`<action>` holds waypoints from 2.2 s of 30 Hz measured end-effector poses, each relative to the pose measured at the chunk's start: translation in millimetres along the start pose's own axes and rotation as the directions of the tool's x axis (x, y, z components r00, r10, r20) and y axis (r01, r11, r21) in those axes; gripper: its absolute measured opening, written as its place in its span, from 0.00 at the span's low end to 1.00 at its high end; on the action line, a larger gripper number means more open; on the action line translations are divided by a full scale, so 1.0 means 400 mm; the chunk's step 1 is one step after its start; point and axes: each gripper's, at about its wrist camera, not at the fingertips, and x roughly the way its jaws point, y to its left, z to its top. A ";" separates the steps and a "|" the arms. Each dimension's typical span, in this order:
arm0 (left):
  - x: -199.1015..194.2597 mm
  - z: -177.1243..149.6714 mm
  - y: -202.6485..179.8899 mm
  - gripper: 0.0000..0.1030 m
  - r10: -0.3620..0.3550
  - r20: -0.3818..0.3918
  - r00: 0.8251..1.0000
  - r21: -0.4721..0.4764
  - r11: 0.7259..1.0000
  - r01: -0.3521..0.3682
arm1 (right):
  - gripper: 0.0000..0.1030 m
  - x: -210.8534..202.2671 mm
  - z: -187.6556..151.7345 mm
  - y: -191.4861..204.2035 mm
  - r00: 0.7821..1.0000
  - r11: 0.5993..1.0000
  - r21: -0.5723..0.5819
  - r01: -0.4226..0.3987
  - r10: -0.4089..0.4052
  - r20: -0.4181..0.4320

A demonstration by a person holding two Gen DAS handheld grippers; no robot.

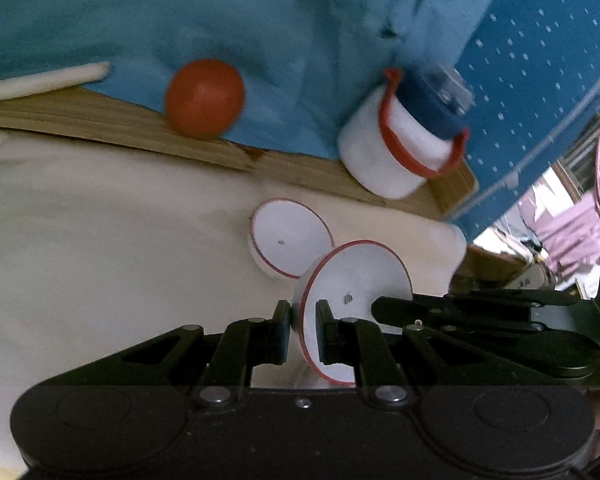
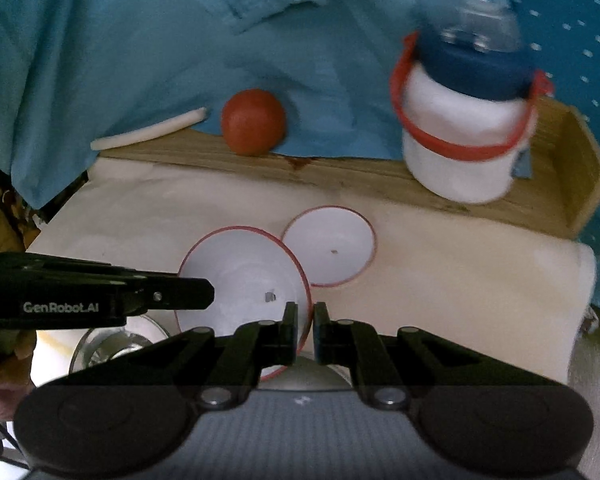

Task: Organize plates and bowls
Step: 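Lift the white bowl with both grippers and carry it into the steel bowl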

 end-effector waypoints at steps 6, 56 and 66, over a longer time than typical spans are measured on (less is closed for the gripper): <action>0.011 -0.019 -0.037 0.13 -0.023 -0.039 0.999 0.038 0.999 0.025 | 0.08 -0.019 -0.035 -0.033 1.000 0.999 0.041 0.008 -0.008 -0.001; 0.098 -0.080 -0.059 0.16 0.037 -0.263 0.964 0.052 0.998 -0.024 | 0.15 0.024 -0.126 -0.053 0.980 0.996 0.076 -0.051 0.065 -0.187; 0.112 -0.076 -0.059 0.17 0.042 -0.282 0.958 0.049 0.998 -0.030 | 0.16 0.034 -0.120 -0.060 0.977 0.995 0.077 -0.059 0.073 -0.199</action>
